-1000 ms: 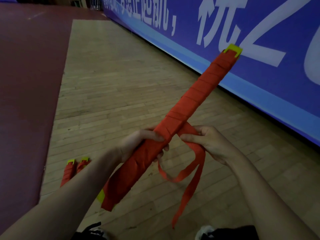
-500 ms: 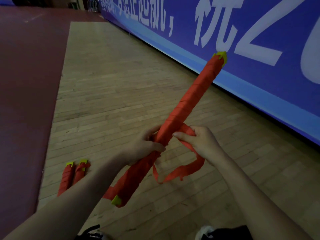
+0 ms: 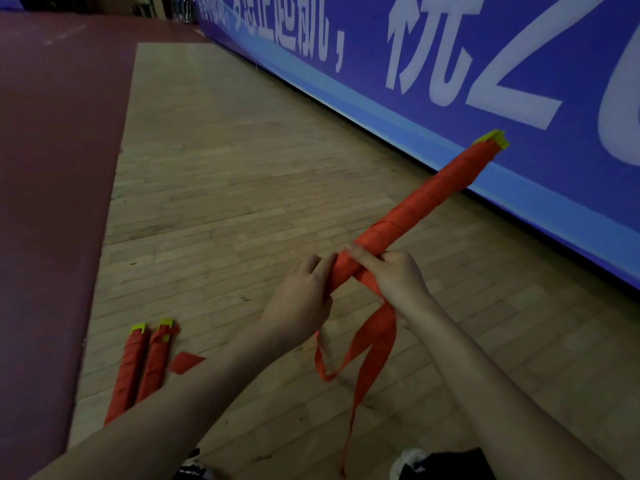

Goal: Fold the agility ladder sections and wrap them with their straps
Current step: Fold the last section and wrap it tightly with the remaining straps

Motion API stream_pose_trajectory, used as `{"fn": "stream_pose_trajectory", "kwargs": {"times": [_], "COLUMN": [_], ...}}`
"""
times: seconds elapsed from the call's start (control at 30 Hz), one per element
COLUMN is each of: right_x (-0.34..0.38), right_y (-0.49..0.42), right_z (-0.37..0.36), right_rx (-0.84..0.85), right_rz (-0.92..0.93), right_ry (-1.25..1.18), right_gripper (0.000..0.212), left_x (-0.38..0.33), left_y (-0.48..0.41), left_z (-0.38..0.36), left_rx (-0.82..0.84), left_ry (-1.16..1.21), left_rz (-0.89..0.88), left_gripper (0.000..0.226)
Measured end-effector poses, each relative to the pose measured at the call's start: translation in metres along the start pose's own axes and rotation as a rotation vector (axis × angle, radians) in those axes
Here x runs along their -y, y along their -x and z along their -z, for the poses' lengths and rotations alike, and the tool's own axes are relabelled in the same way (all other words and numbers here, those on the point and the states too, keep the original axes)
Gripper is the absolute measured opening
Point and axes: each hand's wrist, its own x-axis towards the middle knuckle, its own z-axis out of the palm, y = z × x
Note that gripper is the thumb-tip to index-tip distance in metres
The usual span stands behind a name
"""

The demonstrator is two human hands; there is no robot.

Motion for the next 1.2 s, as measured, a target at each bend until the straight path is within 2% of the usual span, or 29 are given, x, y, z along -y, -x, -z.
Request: {"fn": "stream_pose_trajectory", "kwargs": {"times": [0.07, 0.17, 0.23, 0.3, 0.37, 0.5, 0.63, 0.73, 0.9, 0.97, 1.03, 1.13, 1.2], "right_x": [0.001, 0.006, 0.008, 0.008, 0.008, 0.011, 0.013, 0.015, 0.014, 0.015, 0.013, 0.009, 0.005], "right_y": [0.000, 0.000, -0.001, -0.002, -0.003, -0.002, 0.002, 0.004, 0.003, 0.005, 0.004, 0.003, 0.001], "right_z": [0.001, 0.007, 0.011, 0.015, 0.017, 0.020, 0.023, 0.025, 0.034, 0.037, 0.040, 0.043, 0.044], "right_rx": [0.006, 0.037, 0.072, 0.092, 0.112, 0.160, 0.205, 0.242, 0.342, 0.378, 0.416, 0.425, 0.408], "right_rz": [-0.015, -0.029, -0.034, -0.021, 0.009, 0.084, 0.142, 0.139, 0.084, 0.057, 0.001, -0.028, -0.050], "right_ry": [-0.077, -0.172, -0.233, -0.248, -0.276, -0.359, -0.457, -0.488, -0.429, -0.382, -0.348, -0.278, -0.250], "right_gripper": [0.038, 0.034, 0.033, 0.034, 0.036, 0.043, 0.030, 0.024, 0.018, 0.004, 0.010, 0.005, 0.021], "left_x": [0.001, -0.001, -0.005, -0.008, -0.007, -0.001, 0.001, 0.001, -0.001, -0.001, -0.001, -0.001, 0.000], "left_y": [-0.004, -0.006, -0.006, -0.006, -0.003, 0.001, 0.005, 0.007, 0.007, 0.007, 0.006, 0.004, 0.003], "left_z": [0.007, 0.021, 0.033, 0.043, 0.049, 0.055, 0.054, 0.053, 0.052, 0.052, 0.051, 0.049, 0.047], "left_rx": [0.065, 0.166, 0.236, 0.321, 0.373, 0.558, 0.731, 0.726, 0.630, 0.600, 0.569, 0.525, 0.492], "left_ry": [0.059, 0.446, 0.686, 0.812, 0.924, 1.158, 1.378, 1.412, 1.303, 1.269, 1.235, 1.191, 1.172], "left_rz": [0.015, 0.150, 0.276, 0.319, 0.334, 0.422, 0.402, 0.361, 0.366, 0.359, 0.349, 0.339, 0.340], "left_gripper": [0.070, 0.081, 0.064, 0.041, 0.037, 0.044, 0.063, 0.060, 0.028, 0.029, 0.032, 0.039, 0.046]}}
